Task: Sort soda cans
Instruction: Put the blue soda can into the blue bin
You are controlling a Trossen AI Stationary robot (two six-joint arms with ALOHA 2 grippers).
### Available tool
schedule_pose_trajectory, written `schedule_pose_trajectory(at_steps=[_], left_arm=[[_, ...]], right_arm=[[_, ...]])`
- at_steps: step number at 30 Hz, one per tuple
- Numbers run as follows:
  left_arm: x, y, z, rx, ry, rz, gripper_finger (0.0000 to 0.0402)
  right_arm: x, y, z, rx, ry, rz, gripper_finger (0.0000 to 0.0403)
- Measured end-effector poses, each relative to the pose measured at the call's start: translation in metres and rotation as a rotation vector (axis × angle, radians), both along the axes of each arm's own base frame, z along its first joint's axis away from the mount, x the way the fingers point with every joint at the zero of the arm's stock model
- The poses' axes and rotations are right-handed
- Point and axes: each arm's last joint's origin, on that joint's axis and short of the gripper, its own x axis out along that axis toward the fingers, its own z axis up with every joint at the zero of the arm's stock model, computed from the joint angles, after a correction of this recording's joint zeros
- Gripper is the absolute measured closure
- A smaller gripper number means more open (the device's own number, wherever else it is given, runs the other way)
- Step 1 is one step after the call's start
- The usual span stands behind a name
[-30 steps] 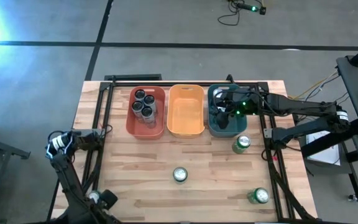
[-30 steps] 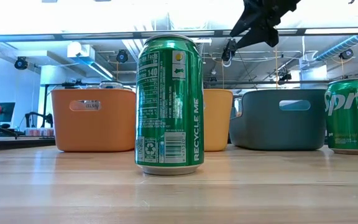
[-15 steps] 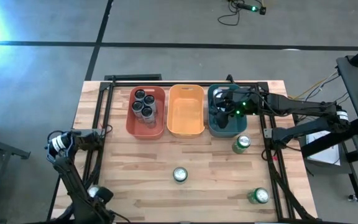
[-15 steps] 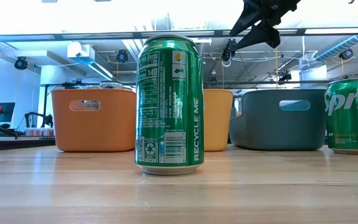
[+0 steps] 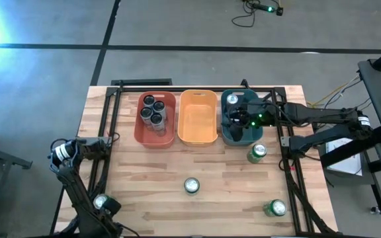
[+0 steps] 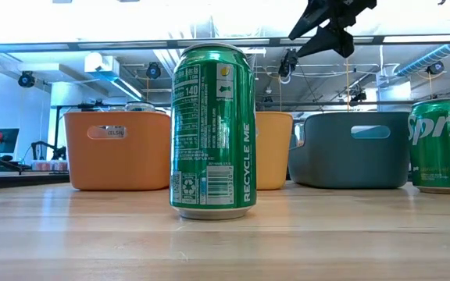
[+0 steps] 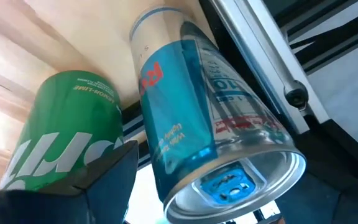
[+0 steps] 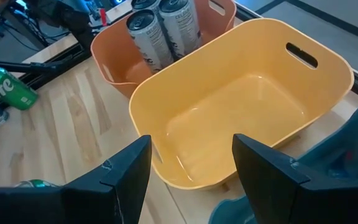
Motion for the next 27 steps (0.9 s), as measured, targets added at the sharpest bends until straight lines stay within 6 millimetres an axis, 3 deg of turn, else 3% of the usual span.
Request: schedule_pose_trajectory(at_steps=[12, 21, 27], left_arm=[[0.002, 0.001, 0.0, 0.014, 0.006, 0.03, 0.018], [0.009, 0.0, 0.005, 0.0, -0.075, 0.044, 0.0164], [0.012, 0.002, 0.007, 0.031, -0.093, 0.113, 0.0177]], right_arm=[[0.0, 0.002, 0.0, 0.003, 0.002, 0.002, 0.0184], [0.0, 0.002, 0.0, 0.003, 0.004, 0.002, 0.0184], [0.0, 0.002, 0.0, 0.004, 0.003, 0.002, 0.0184]])
